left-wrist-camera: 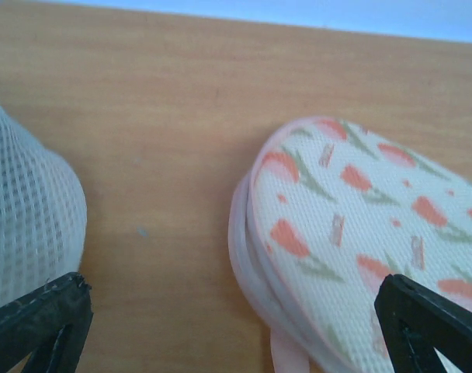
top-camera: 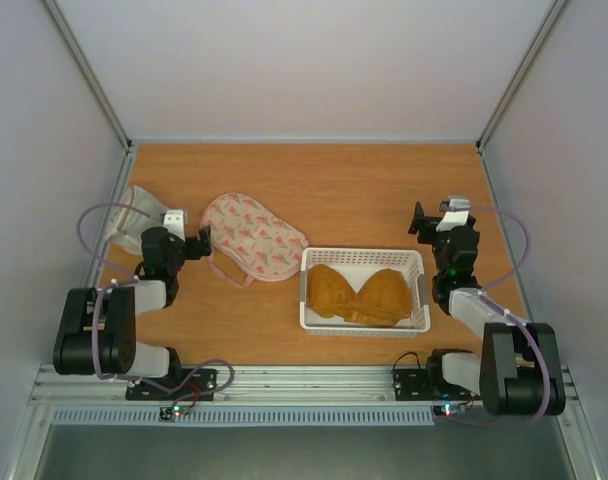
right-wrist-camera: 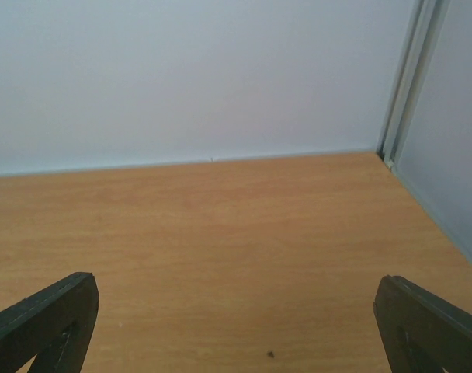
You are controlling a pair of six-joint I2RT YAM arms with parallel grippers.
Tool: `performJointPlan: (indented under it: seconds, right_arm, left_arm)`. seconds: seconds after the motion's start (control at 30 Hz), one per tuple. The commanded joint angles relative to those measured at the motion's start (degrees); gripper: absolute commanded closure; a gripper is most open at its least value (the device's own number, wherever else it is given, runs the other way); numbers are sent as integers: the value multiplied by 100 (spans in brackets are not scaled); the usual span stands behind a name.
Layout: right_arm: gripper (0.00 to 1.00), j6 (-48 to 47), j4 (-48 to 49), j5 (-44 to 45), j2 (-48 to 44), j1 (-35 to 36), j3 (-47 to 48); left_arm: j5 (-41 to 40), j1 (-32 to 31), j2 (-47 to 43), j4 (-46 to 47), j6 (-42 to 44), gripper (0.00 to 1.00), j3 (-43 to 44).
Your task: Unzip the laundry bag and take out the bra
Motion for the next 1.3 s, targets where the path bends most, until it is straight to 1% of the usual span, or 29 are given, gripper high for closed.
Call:
performJointPlan:
  seconds: [0.0, 0.07, 0.1, 0.13, 0.17, 0.23, 0.3, 0.4, 1.27]
  right_arm:
    - [2, -69, 1659, 332, 521, 1, -504]
    - [2, -205, 1980, 402, 742, 2, -644]
    - [2, -232, 2098, 376, 831, 0, -674]
    - [2, -237, 2240, 313, 914, 2, -701]
    - [2, -236, 2459, 216, 1033, -3, -739]
    - [2, -211, 2990, 61, 1358, 2, -821]
    - [2, -180, 3486, -16, 1752, 2, -877]
    - [2, -243, 4052, -109, 2337, 30, -921]
    - [2, -342, 3956, -165, 2400, 90, -842]
  left_arm:
    - [-154, -17, 581, 1948, 110, 1, 35]
    - [-241, -37, 1105, 2616, 112, 1, -10]
    - [-204, -42, 1113, 2613, 74, 1, 35]
    - [-181, -66, 972, 2168, 100, 1, 133]
    - [-246, -89, 942, 1939, 152, 1, 192]
    - [-329, -99, 1090, 2188, 117, 1, 208]
    - [-269, -114, 1011, 1922, 165, 1, 266]
    - [-258, -109, 1055, 2024, 150, 1, 253]
    - [-254, -116, 1079, 2088, 156, 1, 247]
